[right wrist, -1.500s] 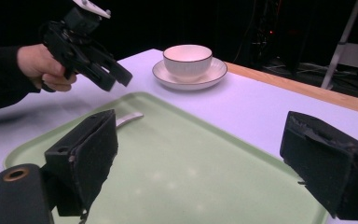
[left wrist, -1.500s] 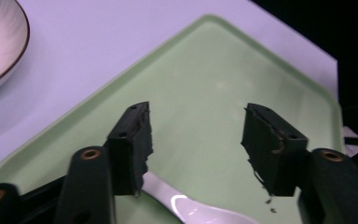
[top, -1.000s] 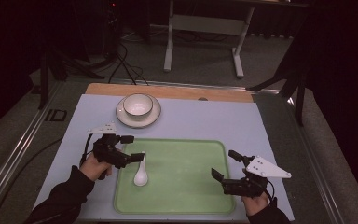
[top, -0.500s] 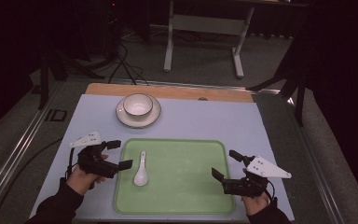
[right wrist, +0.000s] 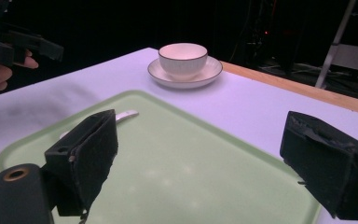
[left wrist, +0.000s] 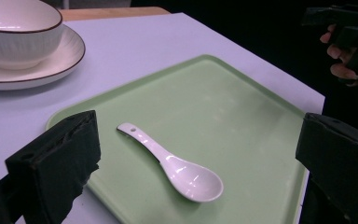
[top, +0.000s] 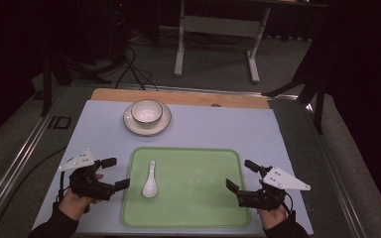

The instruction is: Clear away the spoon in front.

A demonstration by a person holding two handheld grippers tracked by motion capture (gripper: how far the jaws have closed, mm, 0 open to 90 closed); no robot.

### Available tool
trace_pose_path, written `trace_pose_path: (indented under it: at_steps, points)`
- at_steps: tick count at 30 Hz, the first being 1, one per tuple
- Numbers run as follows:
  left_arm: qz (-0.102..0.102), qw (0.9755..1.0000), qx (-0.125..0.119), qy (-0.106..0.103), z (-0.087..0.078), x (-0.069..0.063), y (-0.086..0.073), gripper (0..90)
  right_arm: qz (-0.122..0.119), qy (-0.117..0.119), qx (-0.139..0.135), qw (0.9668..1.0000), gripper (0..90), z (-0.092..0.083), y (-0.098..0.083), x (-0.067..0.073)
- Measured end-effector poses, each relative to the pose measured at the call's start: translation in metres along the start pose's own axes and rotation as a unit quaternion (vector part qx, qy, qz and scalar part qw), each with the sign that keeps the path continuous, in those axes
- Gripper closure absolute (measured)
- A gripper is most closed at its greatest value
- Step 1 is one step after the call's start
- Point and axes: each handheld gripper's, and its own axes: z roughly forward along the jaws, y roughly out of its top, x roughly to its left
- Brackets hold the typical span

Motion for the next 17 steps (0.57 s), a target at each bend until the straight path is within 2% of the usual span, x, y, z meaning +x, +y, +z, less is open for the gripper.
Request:
trace_pose_path:
  at_steps: [3, 6, 12, 17]
  points:
    - [-0.006, 0.9999, -0.004, 0.013, 0.0003, 0.0064, -0.0059, 0.2, 0.002, 0.0, 0.005, 1.0, 11.1, 0.0013, -0.002, -0.0018]
    - [-0.013, 0.9998, -0.007, 0.015, 0.0007, 0.0089, -0.0076, 0.2, 0.001, 0.0, 0.006, 1.0, 11.1, 0.0012, -0.0031, -0.0023]
    - [0.001, 0.9997, -0.007, 0.021, 0.0005, 0.0062, -0.0077, 0.2, 0.005, 0.004, 0.007, 1.0, 11.1, 0.0017, -0.0045, -0.0038]
    - [0.004, 0.9997, -0.006, 0.023, 0.0013, 0.0061, -0.0082, 0.2, 0.003, 0.006, 0.01, 0.9999, 11.1, 0.0026, -0.0049, -0.0036]
